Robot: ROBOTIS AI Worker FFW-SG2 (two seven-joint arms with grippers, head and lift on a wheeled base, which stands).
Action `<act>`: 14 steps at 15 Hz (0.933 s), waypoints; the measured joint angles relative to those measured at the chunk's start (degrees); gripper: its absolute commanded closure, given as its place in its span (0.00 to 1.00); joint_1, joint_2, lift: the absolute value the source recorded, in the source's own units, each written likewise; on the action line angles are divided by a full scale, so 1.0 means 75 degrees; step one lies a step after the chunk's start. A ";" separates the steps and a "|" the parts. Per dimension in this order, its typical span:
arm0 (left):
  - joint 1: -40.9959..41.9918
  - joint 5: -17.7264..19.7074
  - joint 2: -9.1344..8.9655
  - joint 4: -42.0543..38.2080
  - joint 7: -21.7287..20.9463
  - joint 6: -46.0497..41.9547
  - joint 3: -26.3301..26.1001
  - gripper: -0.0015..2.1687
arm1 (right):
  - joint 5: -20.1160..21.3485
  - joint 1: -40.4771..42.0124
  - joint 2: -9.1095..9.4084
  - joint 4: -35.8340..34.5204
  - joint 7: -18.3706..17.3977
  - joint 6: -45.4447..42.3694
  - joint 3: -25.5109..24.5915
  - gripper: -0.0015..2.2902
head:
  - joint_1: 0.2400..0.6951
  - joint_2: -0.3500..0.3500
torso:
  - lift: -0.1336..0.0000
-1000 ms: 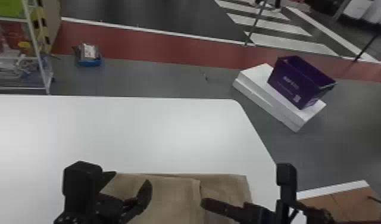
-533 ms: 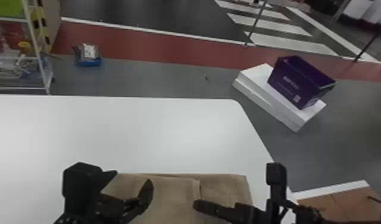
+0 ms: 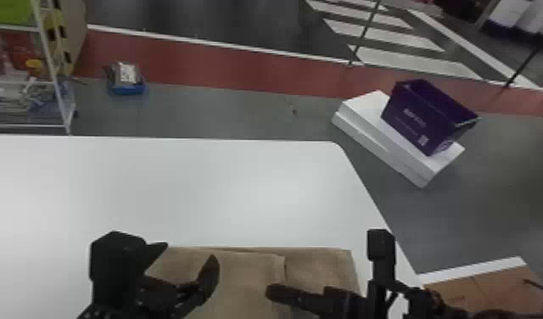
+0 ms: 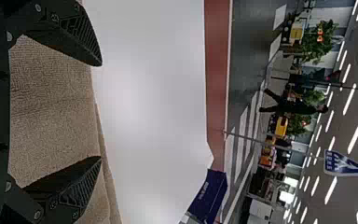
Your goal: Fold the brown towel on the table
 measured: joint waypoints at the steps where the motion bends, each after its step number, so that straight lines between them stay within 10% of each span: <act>1: 0.0000 0.0000 0.0002 0.0000 0.0000 0.0000 0.0007 0.09 | 0.0003 -0.0015 0.0000 0.0045 0.0001 0.0000 0.0023 0.25 | 1.00 0.00 | 0.07; 14: -0.0019 -0.0023 -0.0007 -0.0019 0.0012 0.0045 -0.0001 0.09 | -0.0125 0.0047 0.0000 -0.0051 0.0197 0.0000 -0.0091 0.56 | 1.00 0.00 | 0.07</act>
